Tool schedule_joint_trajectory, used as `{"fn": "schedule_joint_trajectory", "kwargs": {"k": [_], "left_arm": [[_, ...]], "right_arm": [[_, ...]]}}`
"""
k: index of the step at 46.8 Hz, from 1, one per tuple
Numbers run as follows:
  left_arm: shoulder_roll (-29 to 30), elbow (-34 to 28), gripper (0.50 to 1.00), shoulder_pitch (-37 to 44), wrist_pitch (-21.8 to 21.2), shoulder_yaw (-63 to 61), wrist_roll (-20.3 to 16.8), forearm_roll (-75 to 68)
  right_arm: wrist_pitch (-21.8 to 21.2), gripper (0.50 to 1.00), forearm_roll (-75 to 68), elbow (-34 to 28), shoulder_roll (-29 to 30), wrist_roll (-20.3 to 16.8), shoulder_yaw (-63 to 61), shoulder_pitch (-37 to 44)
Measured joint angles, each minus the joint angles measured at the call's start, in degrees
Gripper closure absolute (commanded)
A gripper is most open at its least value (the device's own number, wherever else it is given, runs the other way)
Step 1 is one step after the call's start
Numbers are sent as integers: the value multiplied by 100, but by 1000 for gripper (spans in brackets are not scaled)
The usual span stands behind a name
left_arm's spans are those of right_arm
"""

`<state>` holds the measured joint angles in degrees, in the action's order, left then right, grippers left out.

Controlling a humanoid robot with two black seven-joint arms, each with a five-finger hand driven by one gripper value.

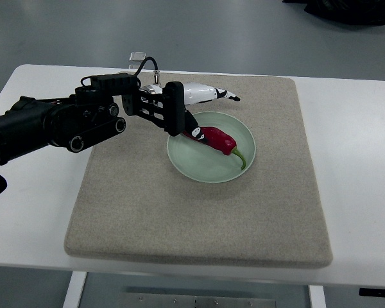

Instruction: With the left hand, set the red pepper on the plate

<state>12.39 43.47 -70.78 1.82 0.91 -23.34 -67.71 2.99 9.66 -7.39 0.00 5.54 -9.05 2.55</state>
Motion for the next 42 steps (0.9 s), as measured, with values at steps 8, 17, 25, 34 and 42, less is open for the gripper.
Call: {"fn": "schedule_joint_trajectory", "kwargs": {"k": [8,17,25,34,42], "left_arm": [[2,-122,508,223,-27,343,15,709],[21,-422,506,249,-84,501,13,2254],[27,-696,506,376,-96,540,5,3601],[69,-779,506,780,-109,1272,-5,4015],[97,-782,506,1351,-111,2290,-5,4016]], "right_arm": [[0,568,0,0,0,0,0,0],[0,568,0,0,0,0,0,1],[0,568,0,0,0,0,0,0],[0,568,0,1,0,0,0,0],[0,568,2,2,0,0,0,0]]}}
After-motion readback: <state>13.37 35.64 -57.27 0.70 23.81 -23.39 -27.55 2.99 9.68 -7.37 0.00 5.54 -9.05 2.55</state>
